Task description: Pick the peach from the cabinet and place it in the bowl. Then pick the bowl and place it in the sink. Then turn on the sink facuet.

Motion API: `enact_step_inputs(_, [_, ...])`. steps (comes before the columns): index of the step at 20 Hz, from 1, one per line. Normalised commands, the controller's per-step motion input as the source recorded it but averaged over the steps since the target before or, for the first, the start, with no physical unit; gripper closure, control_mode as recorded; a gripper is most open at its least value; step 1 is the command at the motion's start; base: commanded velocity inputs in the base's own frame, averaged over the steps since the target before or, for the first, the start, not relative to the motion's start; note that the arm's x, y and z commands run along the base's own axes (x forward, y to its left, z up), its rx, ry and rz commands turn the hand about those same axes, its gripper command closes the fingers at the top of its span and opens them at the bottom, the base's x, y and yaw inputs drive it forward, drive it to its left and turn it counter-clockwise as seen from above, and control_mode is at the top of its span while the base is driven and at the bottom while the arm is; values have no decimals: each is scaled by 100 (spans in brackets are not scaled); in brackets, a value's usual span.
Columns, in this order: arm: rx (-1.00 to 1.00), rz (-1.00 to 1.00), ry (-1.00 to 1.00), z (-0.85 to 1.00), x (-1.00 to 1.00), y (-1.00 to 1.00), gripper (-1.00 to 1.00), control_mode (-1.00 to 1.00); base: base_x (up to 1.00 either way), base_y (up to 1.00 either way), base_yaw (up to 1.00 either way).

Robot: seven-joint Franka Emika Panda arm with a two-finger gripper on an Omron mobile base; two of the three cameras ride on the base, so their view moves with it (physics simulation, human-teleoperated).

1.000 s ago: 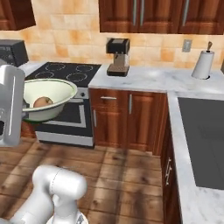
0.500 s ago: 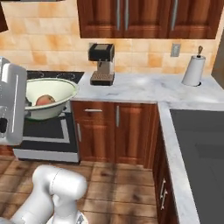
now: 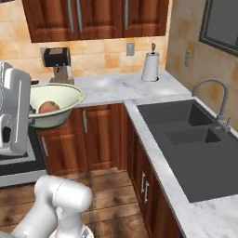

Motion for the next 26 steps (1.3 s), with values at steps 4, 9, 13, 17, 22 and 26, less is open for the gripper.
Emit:
enact_step_inputs(4, [0, 0, 0, 0, 0, 0, 100, 100, 32, 23, -56])
enact_step_inputs(9, [0, 0, 0, 0, 0, 0, 100, 100, 19, 35, -57])
enact_step_inputs(13, [0, 0, 0, 0, 0, 0, 100, 100, 0, 44, -54])
enact_step_inputs(17, [0, 0, 0, 0, 0, 0, 100, 100, 0, 43, -53])
enact_step_inputs(22, [0, 0, 0, 0, 0, 0, 100, 100, 1, 51, -47])
enact_step_inputs(26, [0, 0, 0, 0, 0, 0, 100, 100, 8, 68, -45])
